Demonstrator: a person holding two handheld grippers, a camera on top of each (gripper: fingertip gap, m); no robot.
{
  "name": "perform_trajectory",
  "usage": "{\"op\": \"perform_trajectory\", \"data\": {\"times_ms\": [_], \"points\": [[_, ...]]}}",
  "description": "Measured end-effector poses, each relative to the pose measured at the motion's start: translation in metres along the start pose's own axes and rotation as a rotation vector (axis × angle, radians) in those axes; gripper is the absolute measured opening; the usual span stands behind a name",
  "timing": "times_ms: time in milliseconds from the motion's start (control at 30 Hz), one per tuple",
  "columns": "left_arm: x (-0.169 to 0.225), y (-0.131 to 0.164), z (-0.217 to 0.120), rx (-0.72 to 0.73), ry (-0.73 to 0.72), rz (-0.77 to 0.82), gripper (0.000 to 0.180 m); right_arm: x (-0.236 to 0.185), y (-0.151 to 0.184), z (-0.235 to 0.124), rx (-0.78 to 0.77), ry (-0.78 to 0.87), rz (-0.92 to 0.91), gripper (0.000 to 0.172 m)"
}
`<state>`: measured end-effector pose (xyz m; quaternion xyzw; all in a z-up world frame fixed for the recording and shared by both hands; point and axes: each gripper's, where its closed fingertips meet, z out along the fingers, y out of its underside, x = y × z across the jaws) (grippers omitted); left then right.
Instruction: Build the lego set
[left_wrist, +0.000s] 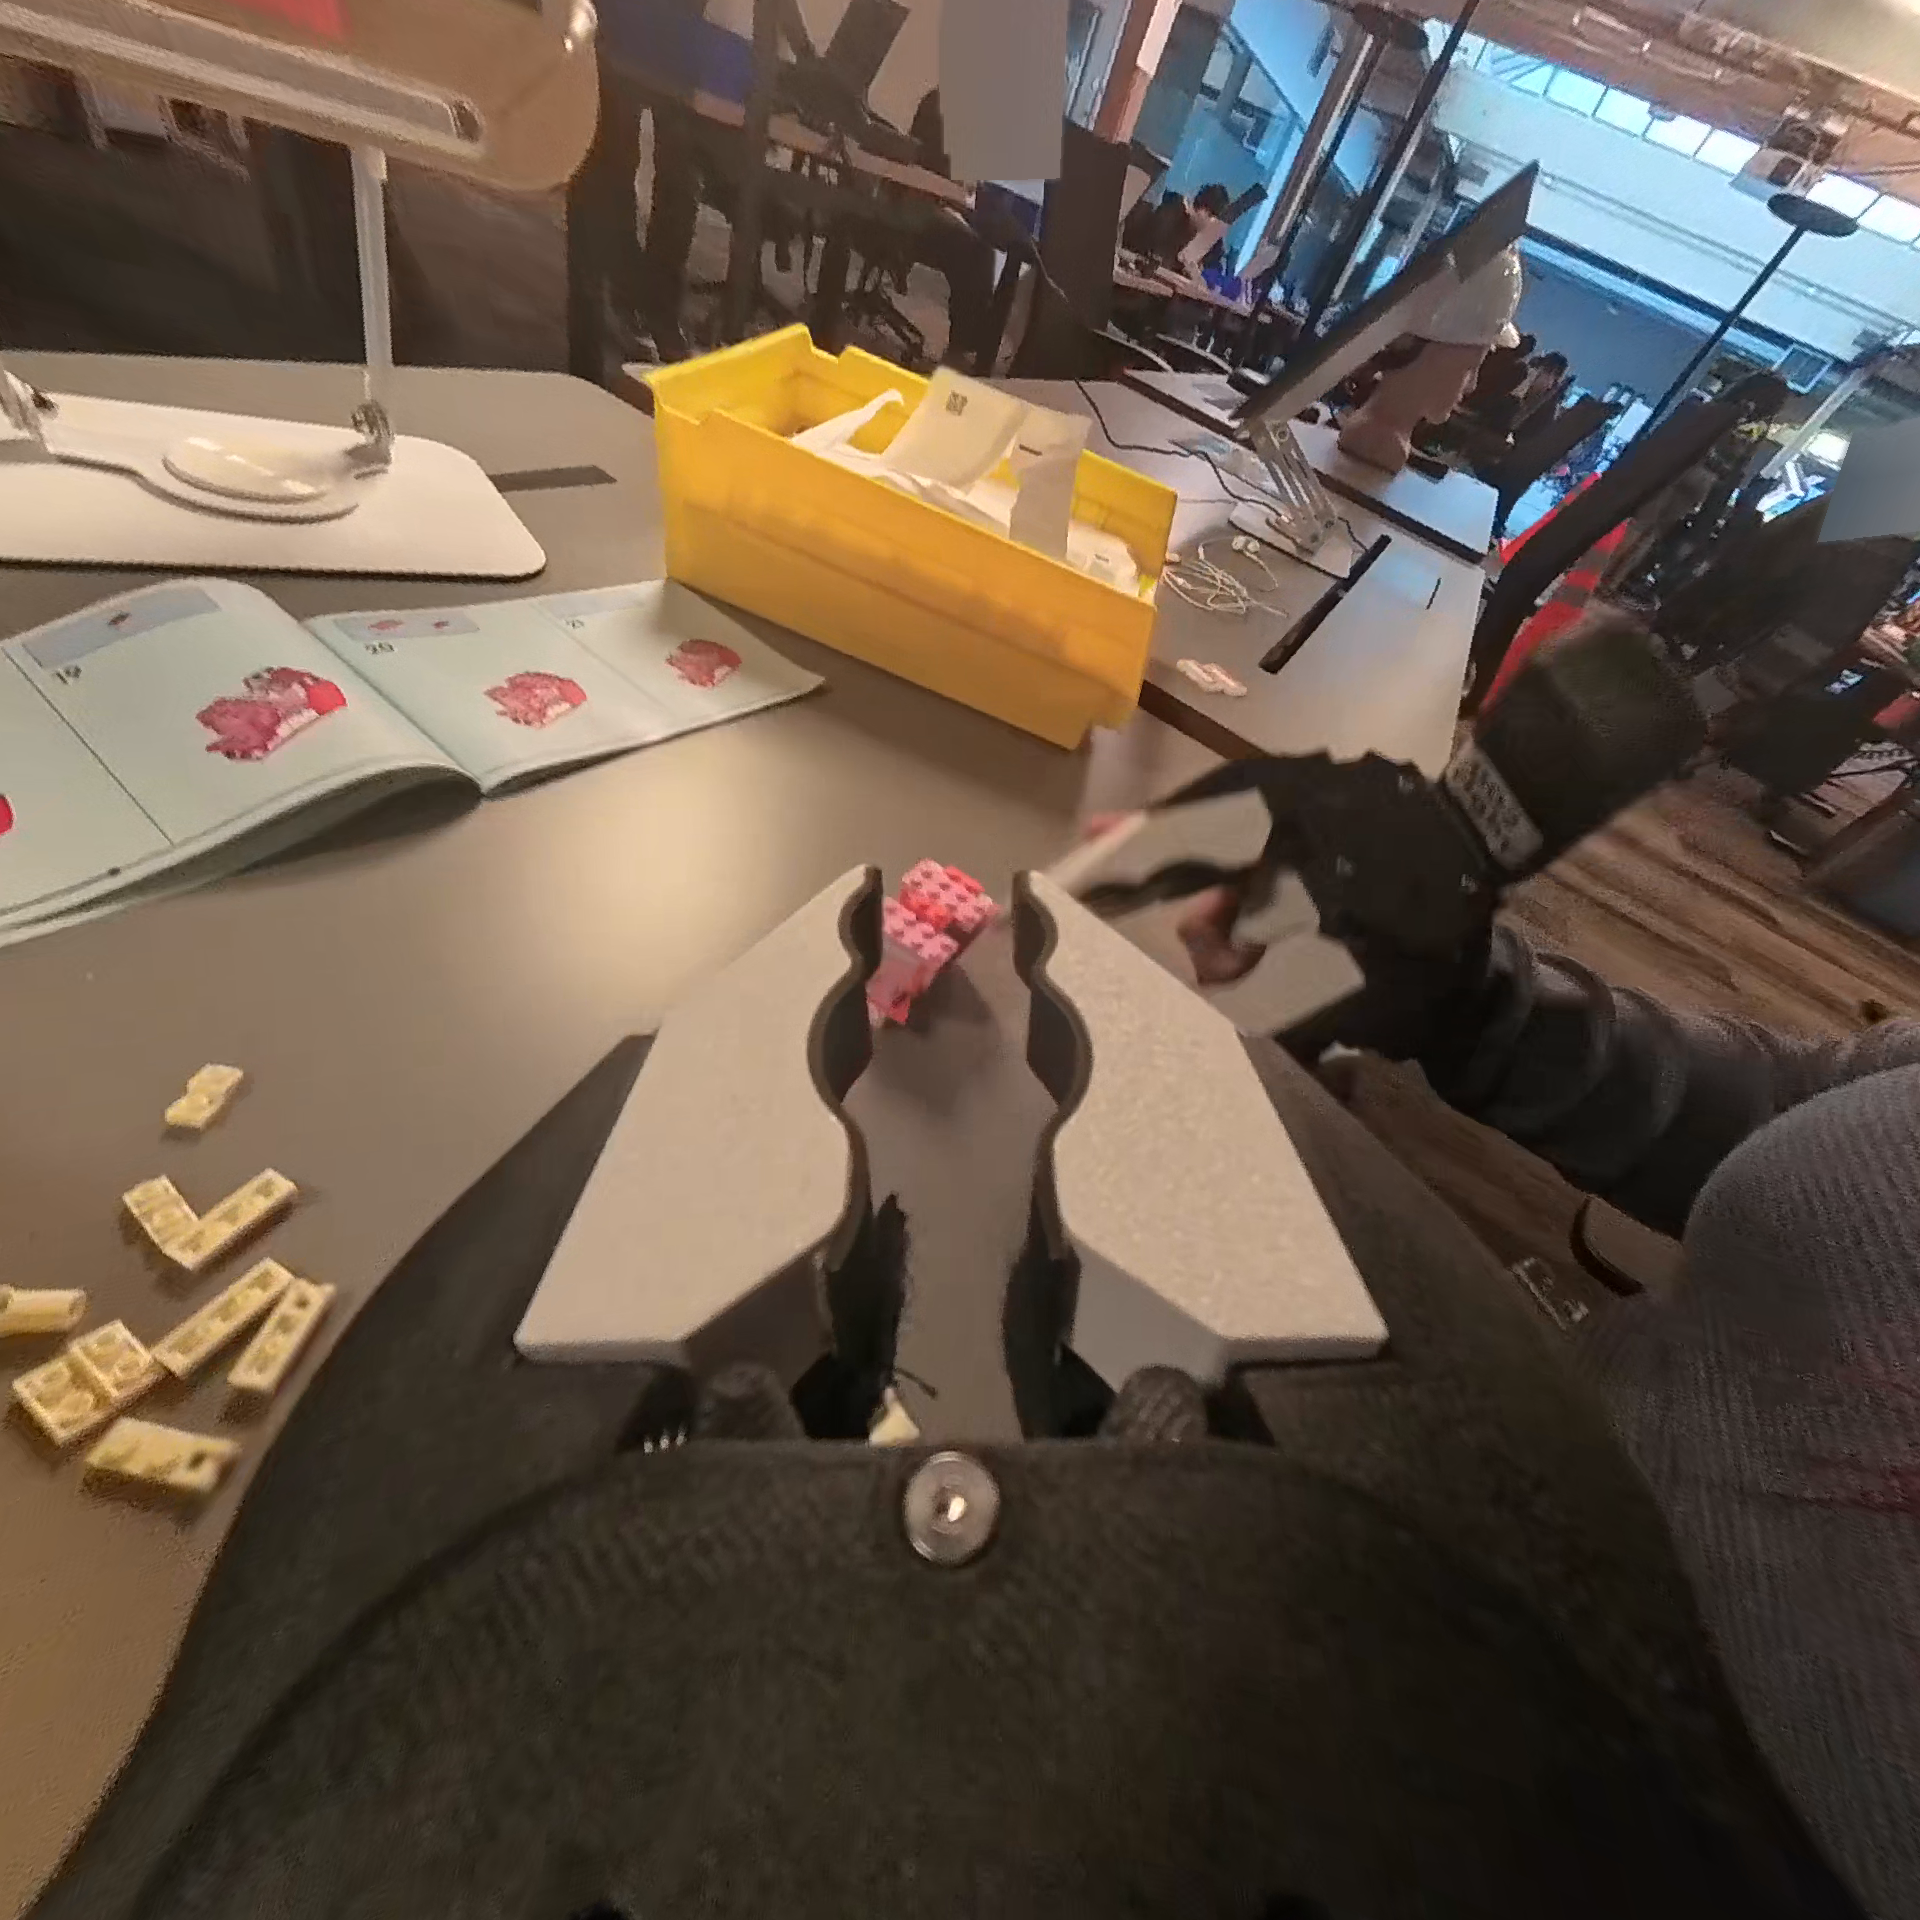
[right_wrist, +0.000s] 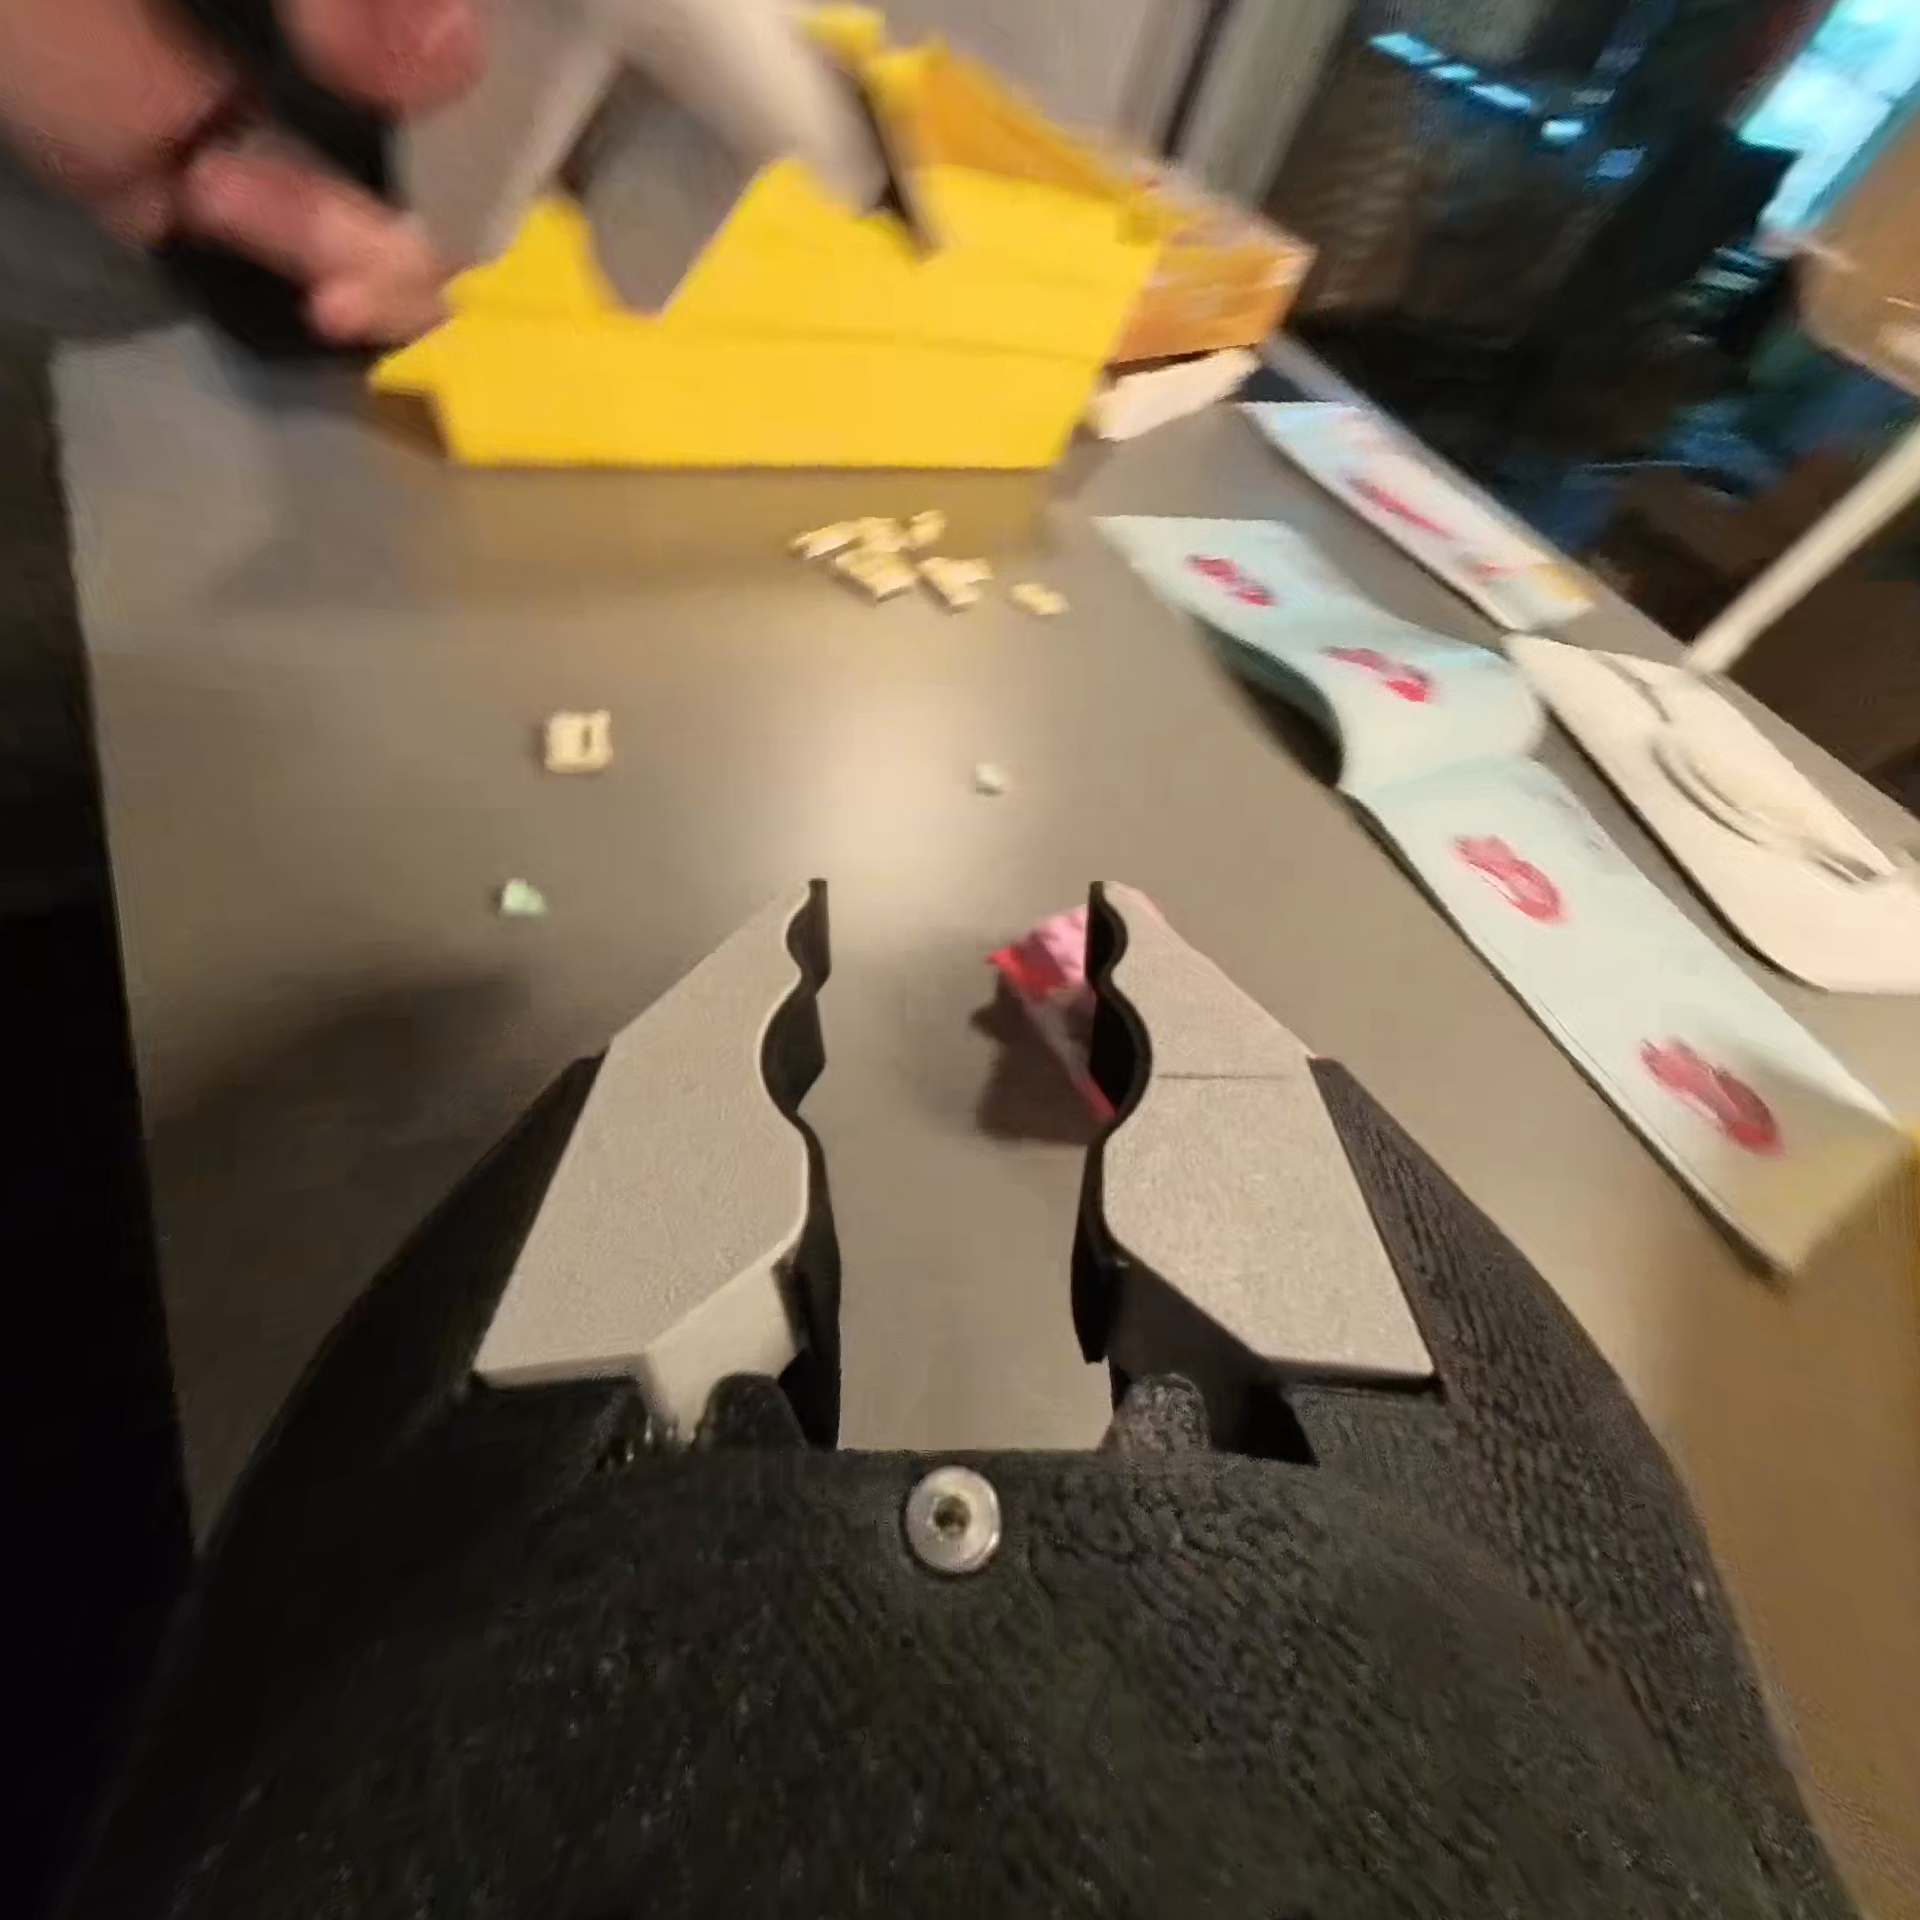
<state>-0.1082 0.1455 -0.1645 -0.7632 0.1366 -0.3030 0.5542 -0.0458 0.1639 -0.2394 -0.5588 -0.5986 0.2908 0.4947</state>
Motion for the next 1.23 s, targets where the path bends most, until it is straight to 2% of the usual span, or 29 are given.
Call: {"op": "perform_trajectory", "data": {"times_ms": [67,167,267,367,567,800,933,1000,1100,1167,1233], "points": [[0.002,0.010,-0.004,-0.019,-0.008,0.015,0.024,0.011,-0.002,-0.012,0.006,0.058,0.115,0.048],[-0.001,0.021,-0.010,-0.038,-0.033,0.037,0.024,-0.032,0.001,-0.012,-0.068,-0.121,0.205,0.035],[-0.003,0.029,-0.013,-0.062,-0.031,0.031,0.024,-0.081,0.004,-0.004,-0.130,-0.263,0.149,0.017],[-0.004,0.035,-0.015,-0.085,-0.022,0.037,0.024,-0.095,0.014,0.010,-0.193,-0.272,0.110,0.017],[0.000,0.041,-0.014,-0.100,0.018,0.035,0.024,-0.104,0.017,0.028,-0.261,-0.315,0.144,0.019],[-0.001,0.045,-0.010,-0.120,0.032,0.039,0.024,-0.104,0.019,0.035,-0.285,-0.310,0.058,0.006],[-0.004,0.044,-0.008,-0.114,0.031,0.048,0.024,-0.101,0.020,0.036,-0.294,-0.313,0.056,0.005],[-0.003,0.041,-0.007,-0.097,0.050,0.055,0.024,-0.091,0.017,0.036,-0.256,-0.287,0.088,0.005],[0.005,0.034,-0.003,-0.053,0.107,0.097,0.025,-0.057,-0.002,0.030,-0.092,-0.210,0.211,0.004],[0.013,0.029,0.002,-0.016,0.143,0.156,0.028,-0.030,-0.021,0.020,0.062,-0.196,0.363,0.004],[0.022,0.021,0.011,0.033,0.169,0.234,0.029,-0.008,-0.040,0.008,0.230,-0.266,0.585,0.004]]}}
